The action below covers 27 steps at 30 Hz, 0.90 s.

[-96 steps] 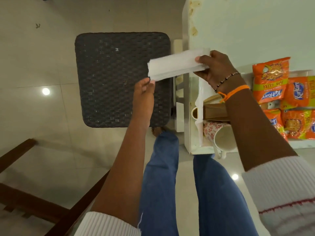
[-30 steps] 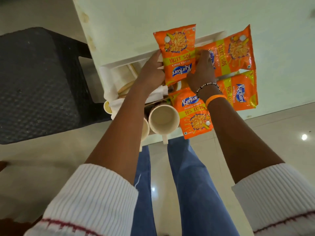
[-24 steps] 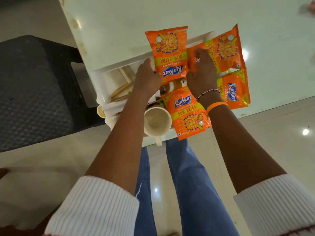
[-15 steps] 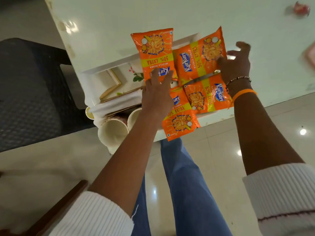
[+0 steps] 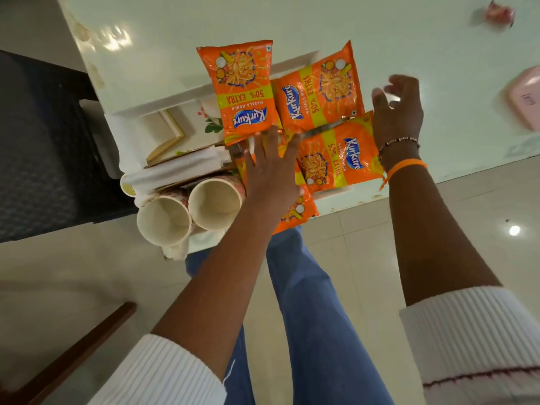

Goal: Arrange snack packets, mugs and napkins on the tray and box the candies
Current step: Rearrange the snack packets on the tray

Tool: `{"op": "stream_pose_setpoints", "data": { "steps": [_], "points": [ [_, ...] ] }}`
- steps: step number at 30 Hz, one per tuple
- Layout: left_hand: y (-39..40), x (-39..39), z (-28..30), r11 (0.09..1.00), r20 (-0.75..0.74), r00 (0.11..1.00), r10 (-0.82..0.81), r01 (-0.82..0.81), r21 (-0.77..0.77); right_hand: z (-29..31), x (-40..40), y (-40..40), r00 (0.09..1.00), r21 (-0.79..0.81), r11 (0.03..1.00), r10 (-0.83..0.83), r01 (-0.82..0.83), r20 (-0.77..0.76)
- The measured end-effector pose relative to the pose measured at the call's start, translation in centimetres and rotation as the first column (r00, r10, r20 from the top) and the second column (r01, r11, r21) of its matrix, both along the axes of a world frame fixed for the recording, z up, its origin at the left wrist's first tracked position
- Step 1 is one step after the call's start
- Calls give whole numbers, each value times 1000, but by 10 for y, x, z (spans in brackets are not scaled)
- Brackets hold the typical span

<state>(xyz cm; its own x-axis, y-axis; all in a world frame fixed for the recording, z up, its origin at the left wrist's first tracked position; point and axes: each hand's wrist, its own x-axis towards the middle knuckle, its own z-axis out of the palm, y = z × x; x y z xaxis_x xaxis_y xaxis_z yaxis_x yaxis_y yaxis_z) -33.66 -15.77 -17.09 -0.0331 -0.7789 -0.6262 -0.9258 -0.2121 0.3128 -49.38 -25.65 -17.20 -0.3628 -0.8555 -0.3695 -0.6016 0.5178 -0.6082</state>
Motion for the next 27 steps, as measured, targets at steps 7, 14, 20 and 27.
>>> {"op": "stream_pose_setpoints", "data": {
  "steps": [7, 14, 20, 27],
  "points": [
    [19, -20, -16, 991, -51, 998, -25, 32, 133, -10, -15, 43, 998, 264, 964, 43, -33, -34],
    [15, -11, -12, 992, -96, 994, -53, 63, 110, -12, -14, 43, 1000, 225, 974, 25, -25, 1],
    [52, -19, 31, 910, -409, 862, 300, -388, -150, -4, -26, 80, 943, 73, 941, -332, 331, 1],
    [139, -3, 25, -33, -128, -140, 982, -792, 610, -8, 12, 151, 874, 333, 848, -471, 412, 119]
  ]
}}
